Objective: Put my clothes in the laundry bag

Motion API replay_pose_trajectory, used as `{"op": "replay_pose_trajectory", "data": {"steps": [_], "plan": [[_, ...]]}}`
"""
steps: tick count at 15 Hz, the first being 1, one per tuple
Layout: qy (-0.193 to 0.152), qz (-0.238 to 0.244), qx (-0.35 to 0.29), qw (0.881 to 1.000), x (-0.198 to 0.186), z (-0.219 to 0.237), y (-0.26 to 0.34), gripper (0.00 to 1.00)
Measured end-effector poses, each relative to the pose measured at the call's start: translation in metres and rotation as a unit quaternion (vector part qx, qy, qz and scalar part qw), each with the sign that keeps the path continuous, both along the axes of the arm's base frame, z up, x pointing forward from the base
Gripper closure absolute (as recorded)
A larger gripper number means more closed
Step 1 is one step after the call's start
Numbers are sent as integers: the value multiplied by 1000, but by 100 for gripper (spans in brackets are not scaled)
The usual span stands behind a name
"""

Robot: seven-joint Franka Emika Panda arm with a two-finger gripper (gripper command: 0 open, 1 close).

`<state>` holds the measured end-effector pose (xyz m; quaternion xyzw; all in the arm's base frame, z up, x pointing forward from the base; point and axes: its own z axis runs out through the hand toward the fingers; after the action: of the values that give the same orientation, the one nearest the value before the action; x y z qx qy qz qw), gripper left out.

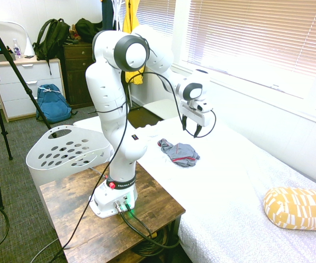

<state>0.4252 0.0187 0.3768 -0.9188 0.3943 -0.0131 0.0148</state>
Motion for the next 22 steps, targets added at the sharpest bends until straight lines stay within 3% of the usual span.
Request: {"op": "replay_pose_trajectory", "data": {"steps": [3, 6, 12, 18, 22], "plan": [[2, -3, -3, 1000, -1, -3, -1, 0], [-17, -1, -7, 1000, 5, -18, 0, 0], [-45, 31, 12, 998, 62, -75, 67, 0], [-39, 58, 29, 997, 87, -178, 124, 0], [-27, 51, 39, 998, 108, -245, 148, 0]]}}
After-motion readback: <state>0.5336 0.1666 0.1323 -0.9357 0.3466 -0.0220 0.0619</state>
